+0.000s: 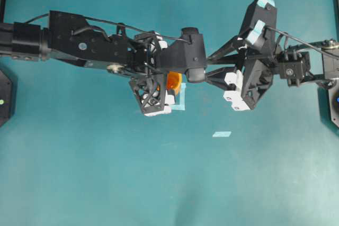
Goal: Hold the block with right arm and the cup with left arm, then put the block into the cup.
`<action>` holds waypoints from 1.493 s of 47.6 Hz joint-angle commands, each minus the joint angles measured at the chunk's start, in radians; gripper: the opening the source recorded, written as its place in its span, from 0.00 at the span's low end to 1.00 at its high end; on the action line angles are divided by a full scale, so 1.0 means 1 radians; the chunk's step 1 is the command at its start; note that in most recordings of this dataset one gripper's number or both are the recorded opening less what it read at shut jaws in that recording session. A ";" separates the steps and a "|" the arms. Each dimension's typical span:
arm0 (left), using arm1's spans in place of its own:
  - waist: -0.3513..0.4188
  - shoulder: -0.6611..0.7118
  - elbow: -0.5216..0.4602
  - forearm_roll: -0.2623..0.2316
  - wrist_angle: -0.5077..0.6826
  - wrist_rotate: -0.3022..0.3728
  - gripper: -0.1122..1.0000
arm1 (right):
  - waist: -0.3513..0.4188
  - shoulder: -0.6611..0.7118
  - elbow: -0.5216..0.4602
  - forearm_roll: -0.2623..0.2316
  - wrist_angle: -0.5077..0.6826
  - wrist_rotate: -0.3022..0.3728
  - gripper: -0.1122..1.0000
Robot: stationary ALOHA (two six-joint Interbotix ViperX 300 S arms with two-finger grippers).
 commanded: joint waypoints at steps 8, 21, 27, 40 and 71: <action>0.005 -0.005 -0.055 0.002 0.058 0.006 0.72 | -0.005 -0.020 -0.011 -0.002 -0.003 0.000 0.58; 0.005 -0.003 -0.069 0.000 0.155 0.066 0.72 | -0.005 -0.020 -0.011 -0.002 -0.003 0.002 0.58; 0.005 0.000 -0.077 0.000 0.150 0.067 0.72 | -0.006 -0.020 -0.011 0.000 -0.003 0.002 0.58; 0.005 0.003 -0.084 0.000 0.140 0.058 0.72 | -0.005 -0.015 -0.014 0.003 -0.003 0.005 0.58; 0.005 0.003 -0.081 0.000 0.132 0.054 0.72 | -0.005 -0.012 -0.014 0.003 -0.003 0.005 0.58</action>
